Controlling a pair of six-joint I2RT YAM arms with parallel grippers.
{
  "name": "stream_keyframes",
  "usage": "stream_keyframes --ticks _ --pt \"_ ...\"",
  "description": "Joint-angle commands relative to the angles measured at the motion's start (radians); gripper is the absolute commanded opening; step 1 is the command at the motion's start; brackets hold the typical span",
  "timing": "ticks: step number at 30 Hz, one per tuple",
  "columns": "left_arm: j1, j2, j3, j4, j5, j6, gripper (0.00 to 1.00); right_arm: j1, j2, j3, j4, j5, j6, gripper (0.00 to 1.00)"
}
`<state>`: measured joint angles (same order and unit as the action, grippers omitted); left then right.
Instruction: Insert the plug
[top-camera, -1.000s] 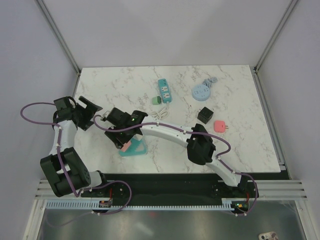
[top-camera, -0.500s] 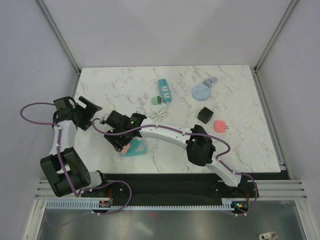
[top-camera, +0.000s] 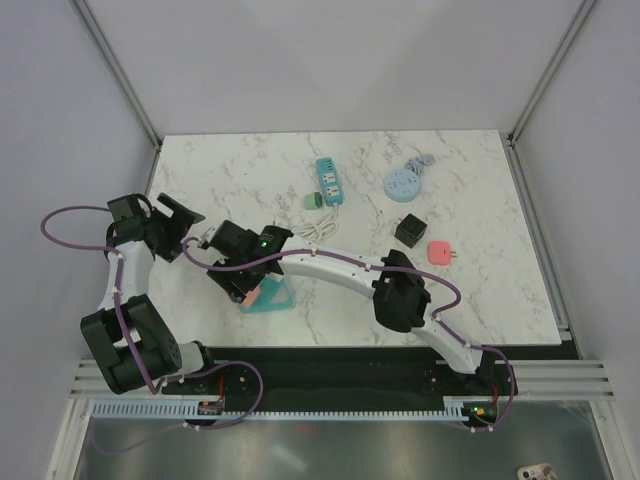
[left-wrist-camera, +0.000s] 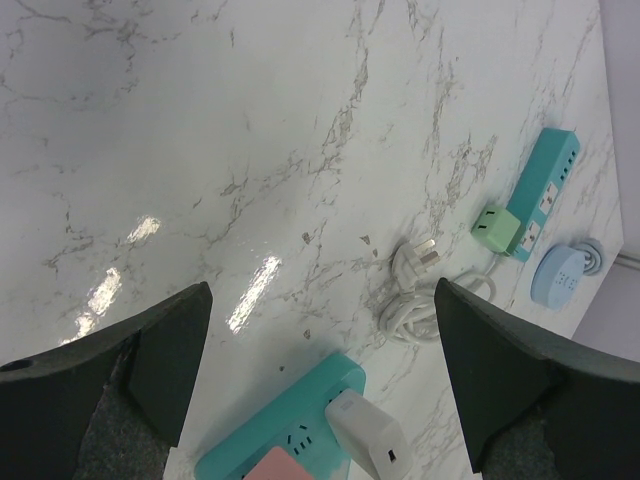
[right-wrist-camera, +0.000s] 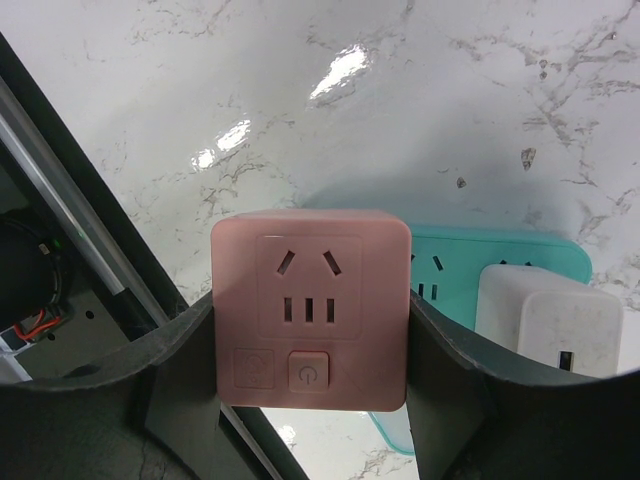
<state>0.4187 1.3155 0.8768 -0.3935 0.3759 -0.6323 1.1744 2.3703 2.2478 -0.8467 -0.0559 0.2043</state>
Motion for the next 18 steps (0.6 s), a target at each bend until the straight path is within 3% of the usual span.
stream_keyframes --ticks 1,18 --pt "0.008 -0.021 -0.002 0.028 0.008 -0.012 0.99 0.002 -0.065 0.046 0.011 -0.01 -0.016 0.0" --pt "0.018 0.004 0.005 0.016 0.004 -0.012 0.99 0.001 -0.075 -0.054 0.017 0.014 -0.023 0.0"
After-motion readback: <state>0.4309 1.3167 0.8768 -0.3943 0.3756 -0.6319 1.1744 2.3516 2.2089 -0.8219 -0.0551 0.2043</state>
